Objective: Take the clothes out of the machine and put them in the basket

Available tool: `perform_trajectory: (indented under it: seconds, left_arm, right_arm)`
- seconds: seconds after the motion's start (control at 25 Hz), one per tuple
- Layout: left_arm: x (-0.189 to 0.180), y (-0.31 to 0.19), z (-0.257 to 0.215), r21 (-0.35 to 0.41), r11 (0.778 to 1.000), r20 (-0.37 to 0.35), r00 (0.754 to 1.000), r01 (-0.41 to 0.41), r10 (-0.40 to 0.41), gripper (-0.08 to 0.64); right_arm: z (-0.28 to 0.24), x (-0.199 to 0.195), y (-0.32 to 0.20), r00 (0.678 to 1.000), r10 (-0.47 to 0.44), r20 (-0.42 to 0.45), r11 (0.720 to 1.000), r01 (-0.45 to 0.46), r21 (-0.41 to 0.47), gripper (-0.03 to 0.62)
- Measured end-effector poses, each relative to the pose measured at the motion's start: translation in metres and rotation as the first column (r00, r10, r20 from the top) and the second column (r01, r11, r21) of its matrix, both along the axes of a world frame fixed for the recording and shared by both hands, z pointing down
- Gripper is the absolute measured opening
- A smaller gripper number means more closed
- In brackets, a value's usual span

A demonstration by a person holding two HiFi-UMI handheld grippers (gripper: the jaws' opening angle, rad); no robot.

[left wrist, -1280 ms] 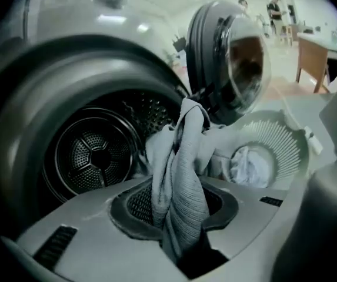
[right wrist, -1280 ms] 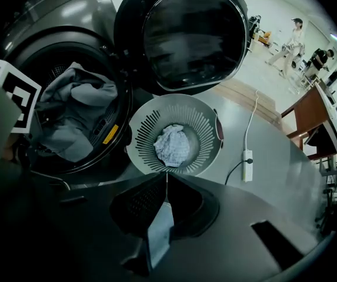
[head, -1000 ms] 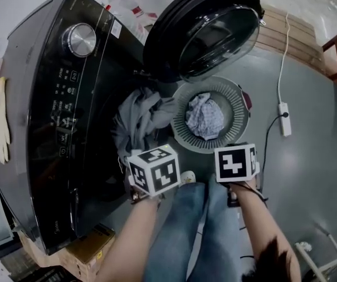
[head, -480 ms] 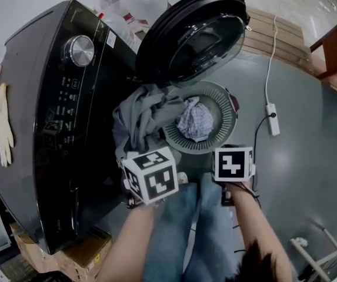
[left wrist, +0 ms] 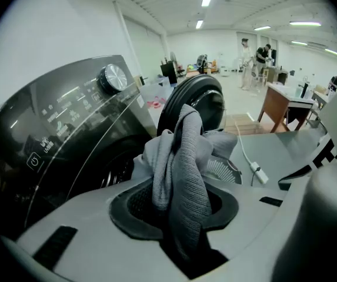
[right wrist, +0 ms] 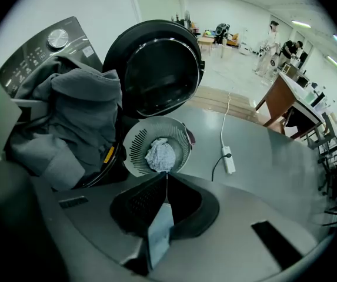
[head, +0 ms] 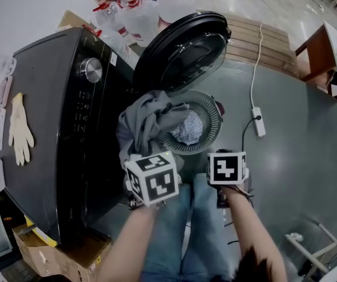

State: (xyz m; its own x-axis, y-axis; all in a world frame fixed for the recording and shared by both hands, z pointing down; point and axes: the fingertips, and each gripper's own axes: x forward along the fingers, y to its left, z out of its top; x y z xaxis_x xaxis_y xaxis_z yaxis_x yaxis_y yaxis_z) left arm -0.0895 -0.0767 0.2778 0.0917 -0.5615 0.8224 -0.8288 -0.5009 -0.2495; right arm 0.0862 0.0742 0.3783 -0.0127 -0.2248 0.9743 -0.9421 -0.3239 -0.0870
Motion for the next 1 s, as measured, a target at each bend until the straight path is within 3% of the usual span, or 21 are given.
perform_trajectory:
  seconds: [0.44, 0.8, 1.0]
  left_arm:
    - [0.048, 0.018, -0.027, -0.038, 0.996, -0.082, 0.994, -0.082, 0.079, 0.123]
    - [0.088, 0.017, 0.004, -0.084, 0.989, -0.124, 0.986, -0.125, 0.114, 0.123]
    - [0.109, 0.013, 0.031, -0.112, 0.982, -0.131, 0.982, -0.149, 0.134, 0.123]
  right_arm:
    - [-0.034, 0.015, 0.012, 1.0, 0.006, 0.007, 1.0, -0.006, 0.02, 0.008]
    - [-0.001, 0.018, 0.013, 0.997, 0.026, 0.077, 1.0, -0.027, 0.009, 0.008]
    - [0.019, 0.033, 0.01, 0.999, 0.016, 0.049, 1.0, -0.015, -0.009, 0.008]
